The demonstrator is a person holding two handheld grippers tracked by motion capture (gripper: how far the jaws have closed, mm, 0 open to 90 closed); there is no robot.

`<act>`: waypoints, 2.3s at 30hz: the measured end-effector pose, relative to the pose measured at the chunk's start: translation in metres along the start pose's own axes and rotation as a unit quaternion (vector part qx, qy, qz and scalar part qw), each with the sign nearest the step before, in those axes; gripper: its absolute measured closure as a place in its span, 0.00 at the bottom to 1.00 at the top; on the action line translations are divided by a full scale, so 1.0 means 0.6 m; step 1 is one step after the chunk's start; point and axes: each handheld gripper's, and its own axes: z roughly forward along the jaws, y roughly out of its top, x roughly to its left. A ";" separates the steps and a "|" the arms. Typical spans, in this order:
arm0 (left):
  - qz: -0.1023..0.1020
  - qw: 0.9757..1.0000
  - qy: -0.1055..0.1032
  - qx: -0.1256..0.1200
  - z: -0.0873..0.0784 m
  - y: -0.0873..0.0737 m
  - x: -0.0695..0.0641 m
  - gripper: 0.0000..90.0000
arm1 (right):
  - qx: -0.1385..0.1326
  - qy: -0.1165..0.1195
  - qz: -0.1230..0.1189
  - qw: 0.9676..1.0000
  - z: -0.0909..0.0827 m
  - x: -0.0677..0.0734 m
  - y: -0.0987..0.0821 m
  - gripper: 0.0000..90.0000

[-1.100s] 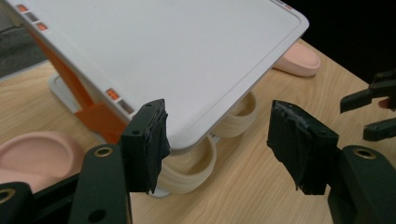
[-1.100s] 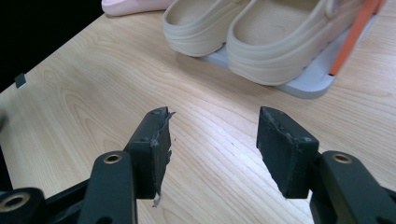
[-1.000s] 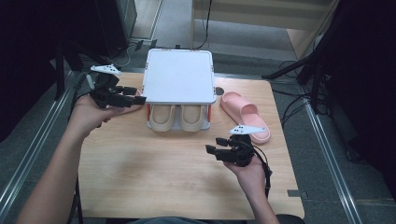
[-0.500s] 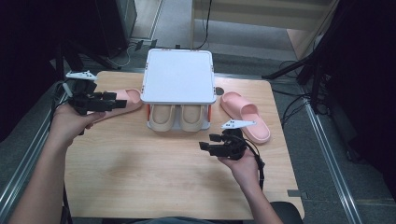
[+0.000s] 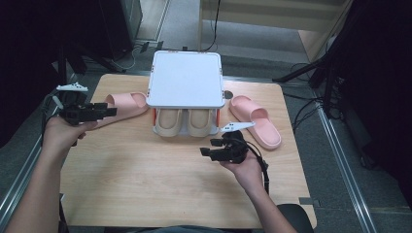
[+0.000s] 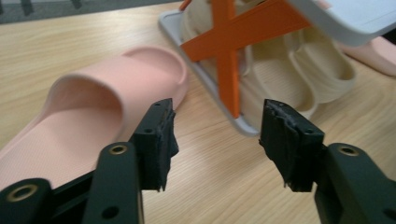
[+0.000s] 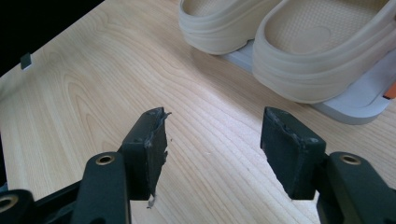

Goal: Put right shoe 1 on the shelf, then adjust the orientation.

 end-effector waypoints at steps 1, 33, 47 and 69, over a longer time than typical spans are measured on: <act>-0.008 1.000 -0.003 -0.006 0.001 -0.002 0.004 0.58 | 0.001 0.000 -0.001 1.000 0.000 0.001 0.000 0.46; -0.049 0.997 0.034 0.042 0.107 -0.013 0.114 0.96 | -0.012 -0.044 0.037 0.998 -0.057 0.001 -0.055 0.49; -0.068 0.996 0.024 0.056 0.126 -0.023 0.128 0.96 | -0.015 -0.052 0.048 0.997 -0.065 -0.001 -0.064 0.49; -0.043 0.997 0.013 0.069 0.141 -0.016 0.080 0.95 | -0.004 -0.044 0.039 0.998 -0.049 0.001 -0.056 0.49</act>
